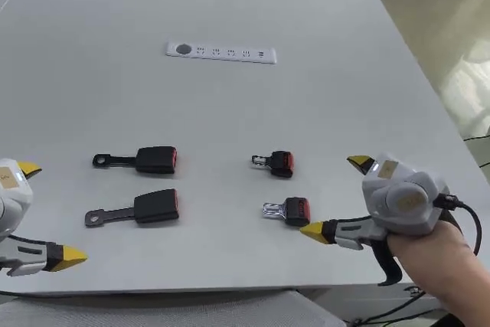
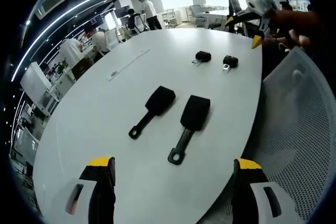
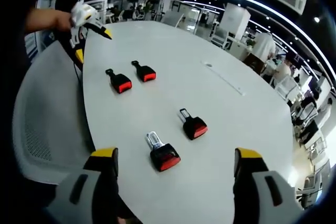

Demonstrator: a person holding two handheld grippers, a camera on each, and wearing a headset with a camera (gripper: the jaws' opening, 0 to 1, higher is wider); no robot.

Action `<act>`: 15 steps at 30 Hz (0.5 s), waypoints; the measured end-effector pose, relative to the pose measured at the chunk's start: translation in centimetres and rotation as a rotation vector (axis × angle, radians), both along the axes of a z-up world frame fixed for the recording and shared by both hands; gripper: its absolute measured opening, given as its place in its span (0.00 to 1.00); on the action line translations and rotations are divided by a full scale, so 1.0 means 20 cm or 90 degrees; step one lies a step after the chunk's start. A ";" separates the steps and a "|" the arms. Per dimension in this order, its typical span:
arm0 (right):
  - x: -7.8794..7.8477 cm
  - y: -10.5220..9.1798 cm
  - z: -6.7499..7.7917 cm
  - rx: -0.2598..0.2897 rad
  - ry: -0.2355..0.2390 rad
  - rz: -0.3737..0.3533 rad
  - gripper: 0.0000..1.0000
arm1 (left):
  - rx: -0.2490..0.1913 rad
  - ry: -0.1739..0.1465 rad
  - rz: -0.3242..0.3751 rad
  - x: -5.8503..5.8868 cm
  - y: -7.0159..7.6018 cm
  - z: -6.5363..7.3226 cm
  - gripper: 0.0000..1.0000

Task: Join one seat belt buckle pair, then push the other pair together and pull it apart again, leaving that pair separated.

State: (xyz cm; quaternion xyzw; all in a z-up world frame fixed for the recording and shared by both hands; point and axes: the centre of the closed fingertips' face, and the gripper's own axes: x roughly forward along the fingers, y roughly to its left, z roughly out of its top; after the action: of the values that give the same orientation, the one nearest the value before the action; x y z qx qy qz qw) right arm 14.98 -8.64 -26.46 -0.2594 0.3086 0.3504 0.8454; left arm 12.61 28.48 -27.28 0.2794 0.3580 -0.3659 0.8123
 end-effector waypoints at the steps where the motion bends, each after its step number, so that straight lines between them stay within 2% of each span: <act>1: 0.00 0.00 0.00 -0.001 0.000 0.002 0.91 | 0.001 -0.001 0.000 0.00 0.00 0.00 0.94; 6: 0.03 -0.01 0.02 0.000 -0.015 -0.008 0.91 | 0.004 0.002 0.010 0.02 0.01 0.00 0.93; 8: 0.03 -0.01 0.02 0.004 -0.013 -0.007 0.88 | 0.005 0.004 0.009 0.01 0.01 0.00 0.92; 15: 0.03 -0.02 0.01 0.006 -0.010 -0.012 0.88 | 0.005 0.008 0.012 0.02 0.01 0.00 0.92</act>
State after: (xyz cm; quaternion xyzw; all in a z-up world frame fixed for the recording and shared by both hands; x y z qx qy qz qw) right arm 15.66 -9.01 -26.20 -0.2551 0.3028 0.3419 0.8523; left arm 12.95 28.73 -27.36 0.2771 0.3673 -0.3584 0.8123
